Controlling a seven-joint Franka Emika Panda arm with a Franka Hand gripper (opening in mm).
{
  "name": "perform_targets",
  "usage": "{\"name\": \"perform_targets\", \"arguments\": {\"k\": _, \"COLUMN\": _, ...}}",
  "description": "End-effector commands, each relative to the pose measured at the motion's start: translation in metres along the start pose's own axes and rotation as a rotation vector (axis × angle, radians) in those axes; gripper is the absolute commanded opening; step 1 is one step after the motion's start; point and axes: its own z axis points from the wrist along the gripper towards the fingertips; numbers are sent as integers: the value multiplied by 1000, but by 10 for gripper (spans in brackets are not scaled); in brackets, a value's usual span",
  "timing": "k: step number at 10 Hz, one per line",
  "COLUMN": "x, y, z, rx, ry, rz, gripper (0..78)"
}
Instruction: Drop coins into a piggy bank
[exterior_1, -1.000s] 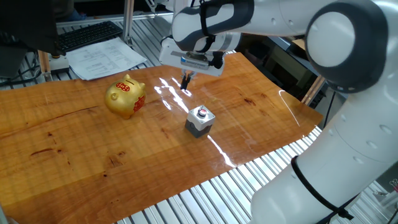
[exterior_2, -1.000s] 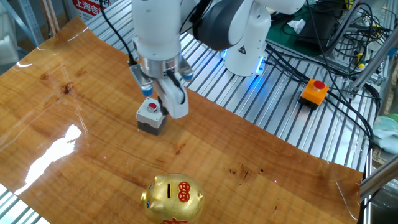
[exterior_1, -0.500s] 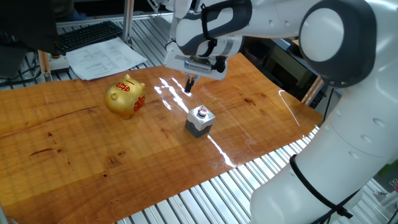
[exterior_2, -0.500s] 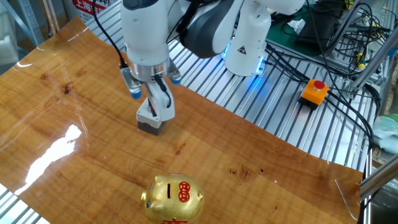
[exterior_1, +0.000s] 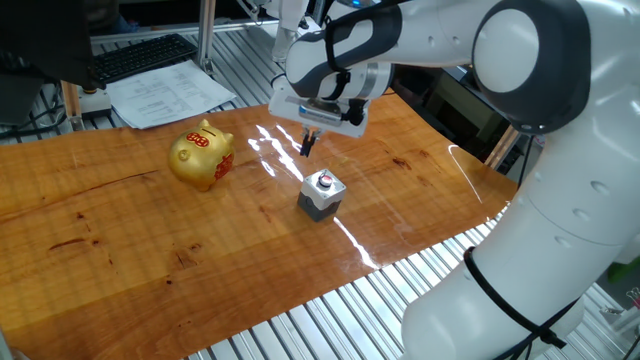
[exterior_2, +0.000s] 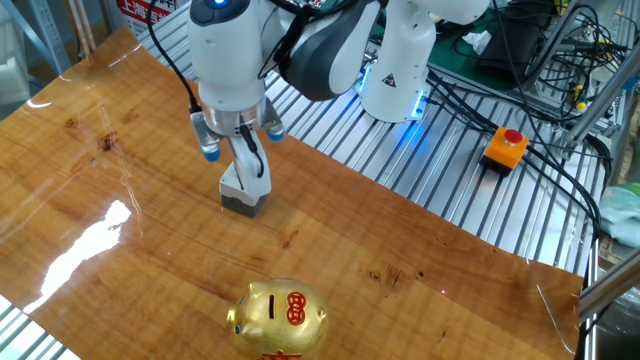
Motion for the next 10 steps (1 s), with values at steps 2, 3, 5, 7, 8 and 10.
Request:
{"name": "perform_targets", "arguments": {"k": 2, "x": -2, "y": 0, "z": 6, "rx": 7, "ry": -1, "rz": 58, "gripper": 0}}
{"name": "perform_targets", "arguments": {"k": 3, "x": -2, "y": 0, "z": 6, "rx": 8, "ry": -3, "rz": 60, "gripper": 0}}
{"name": "perform_targets", "arguments": {"k": 5, "x": -2, "y": 0, "z": 6, "rx": 10, "ry": 2, "rz": 62, "gripper": 0}}
{"name": "perform_targets", "arguments": {"k": 7, "x": -2, "y": 0, "z": 6, "rx": 8, "ry": 1, "rz": 52, "gripper": 0}}
{"name": "perform_targets", "arguments": {"k": 8, "x": -2, "y": 0, "z": 6, "rx": 13, "ry": -3, "rz": 60, "gripper": 0}}
{"name": "perform_targets", "arguments": {"k": 10, "x": -2, "y": 0, "z": 6, "rx": 13, "ry": -1, "rz": 79, "gripper": 0}}
